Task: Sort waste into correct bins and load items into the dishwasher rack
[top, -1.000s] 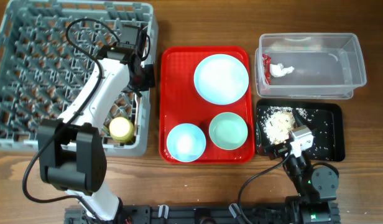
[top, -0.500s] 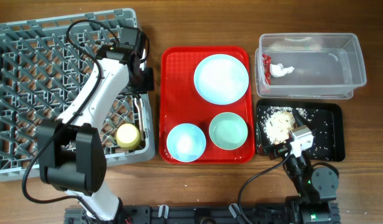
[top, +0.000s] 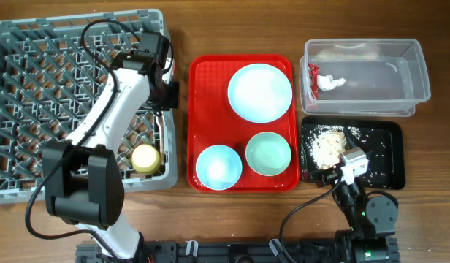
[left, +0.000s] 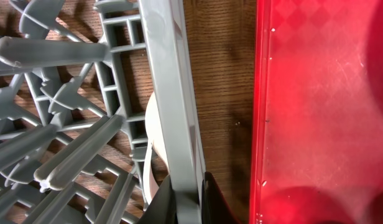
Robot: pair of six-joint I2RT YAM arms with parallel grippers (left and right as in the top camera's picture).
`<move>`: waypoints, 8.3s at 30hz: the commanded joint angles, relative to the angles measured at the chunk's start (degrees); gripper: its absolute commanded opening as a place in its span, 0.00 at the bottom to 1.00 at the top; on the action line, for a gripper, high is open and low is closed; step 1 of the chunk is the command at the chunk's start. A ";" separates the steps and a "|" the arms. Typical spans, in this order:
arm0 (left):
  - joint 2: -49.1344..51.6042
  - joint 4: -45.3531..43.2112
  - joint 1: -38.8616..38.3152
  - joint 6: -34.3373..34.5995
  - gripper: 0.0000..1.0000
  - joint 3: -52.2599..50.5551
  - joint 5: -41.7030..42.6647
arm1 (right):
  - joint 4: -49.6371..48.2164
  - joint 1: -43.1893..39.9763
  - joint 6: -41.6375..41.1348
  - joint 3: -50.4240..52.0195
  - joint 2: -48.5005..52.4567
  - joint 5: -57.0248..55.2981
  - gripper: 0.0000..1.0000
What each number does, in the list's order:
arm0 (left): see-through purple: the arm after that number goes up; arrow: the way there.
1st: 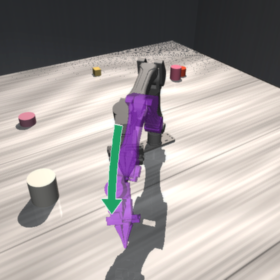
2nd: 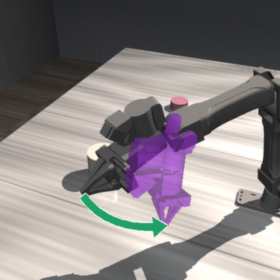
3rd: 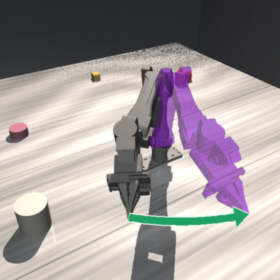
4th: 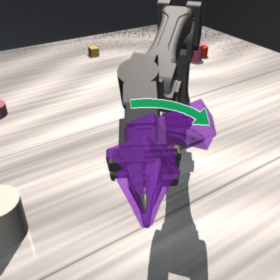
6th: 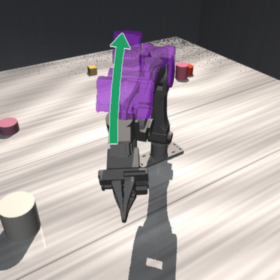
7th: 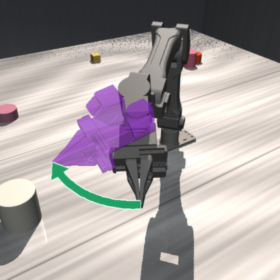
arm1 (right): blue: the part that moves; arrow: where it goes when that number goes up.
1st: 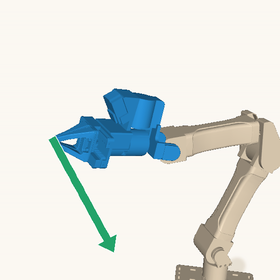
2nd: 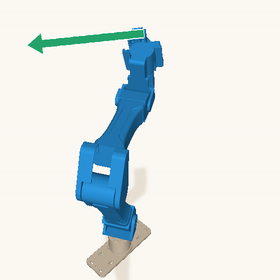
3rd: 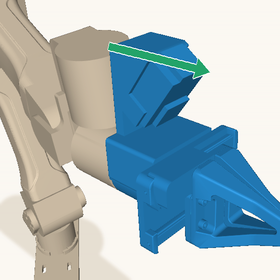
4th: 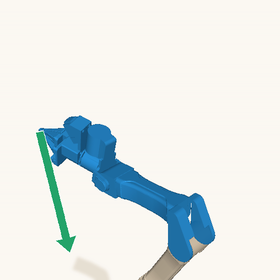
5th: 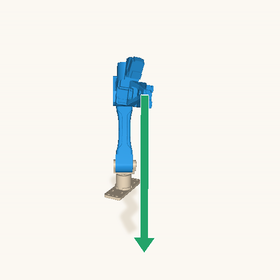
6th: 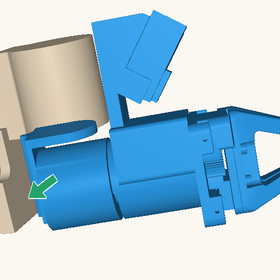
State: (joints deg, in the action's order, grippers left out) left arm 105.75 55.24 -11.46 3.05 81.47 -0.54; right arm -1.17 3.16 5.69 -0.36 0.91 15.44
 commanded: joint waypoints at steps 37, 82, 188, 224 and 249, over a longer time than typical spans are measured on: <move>0.92 -1.57 0.02 -0.09 1.00 -0.85 1.18 | -0.24 -0.39 0.33 0.07 -0.11 0.74 1.00; -23.26 22.43 -21.68 34.71 0.04 -4.94 -25.68 | -0.24 -0.39 0.33 0.07 -0.11 0.74 1.00; 10.08 35.85 -14.62 36.57 0.36 8.20 -65.31 | -0.24 -0.39 0.33 0.07 -0.11 0.74 1.00; 3.50 -4.85 -31.95 28.70 0.45 -7.15 9.75 | -0.24 -0.39 0.33 0.07 -0.11 0.74 1.00; -8.39 40.89 -2.99 43.21 0.04 8.02 -69.85 | -0.24 -0.39 0.31 0.07 -0.11 0.74 1.00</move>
State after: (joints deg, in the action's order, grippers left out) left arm 96.84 96.38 -16.40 36.34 97.32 -56.38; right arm -1.17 3.16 5.69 -0.36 1.06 15.44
